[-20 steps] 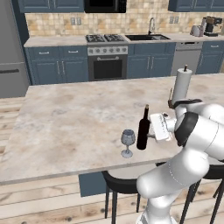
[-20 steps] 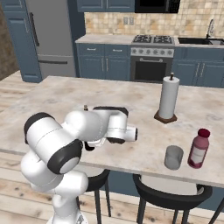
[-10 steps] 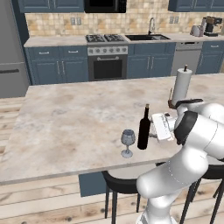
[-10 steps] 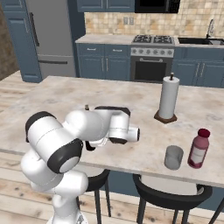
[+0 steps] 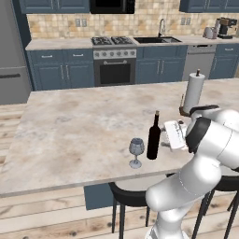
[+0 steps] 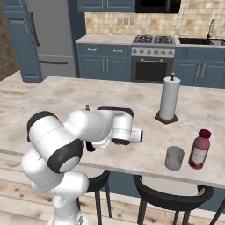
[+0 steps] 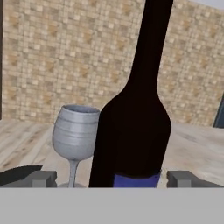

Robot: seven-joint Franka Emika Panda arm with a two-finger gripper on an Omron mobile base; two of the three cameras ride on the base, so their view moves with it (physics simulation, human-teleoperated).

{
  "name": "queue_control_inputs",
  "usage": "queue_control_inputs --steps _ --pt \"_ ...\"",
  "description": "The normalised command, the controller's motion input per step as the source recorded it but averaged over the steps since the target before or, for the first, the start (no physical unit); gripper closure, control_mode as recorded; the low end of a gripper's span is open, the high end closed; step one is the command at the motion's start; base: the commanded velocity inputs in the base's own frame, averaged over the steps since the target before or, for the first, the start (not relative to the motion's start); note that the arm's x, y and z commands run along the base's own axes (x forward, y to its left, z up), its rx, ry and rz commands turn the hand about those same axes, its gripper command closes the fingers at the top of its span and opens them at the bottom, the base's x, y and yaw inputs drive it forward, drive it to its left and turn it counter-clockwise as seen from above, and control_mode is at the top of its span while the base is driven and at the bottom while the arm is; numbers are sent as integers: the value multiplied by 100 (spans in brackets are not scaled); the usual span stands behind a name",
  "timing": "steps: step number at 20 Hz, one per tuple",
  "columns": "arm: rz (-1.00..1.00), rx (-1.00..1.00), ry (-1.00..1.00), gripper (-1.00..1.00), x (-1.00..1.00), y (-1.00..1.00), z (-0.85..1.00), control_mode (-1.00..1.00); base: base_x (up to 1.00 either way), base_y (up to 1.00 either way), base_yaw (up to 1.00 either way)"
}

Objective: There is a wine glass and glass cup on the dining counter. Place the wine bottle next to the wine glass and the juice bottle next to the glass cup.

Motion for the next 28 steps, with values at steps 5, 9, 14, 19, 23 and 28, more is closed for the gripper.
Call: queue_control_inputs --steps 5,9,14,19,23,28 --pt "0 0 0 -100 -2 -17 0 -100 0 0 0" --pt "0 0 0 -100 -20 -19 2 -100 0 0 0" --pt "-7 0 0 -100 -40 -8 11 -100 0 0 0" --pt "-9 -8 0 -100 -50 0 30 -100 0 0 0" --pt "-8 -15 2 -100 -40 0 44 -100 0 0 0" --pt "-7 -9 15 -100 -38 0 53 -100 0 0 0"
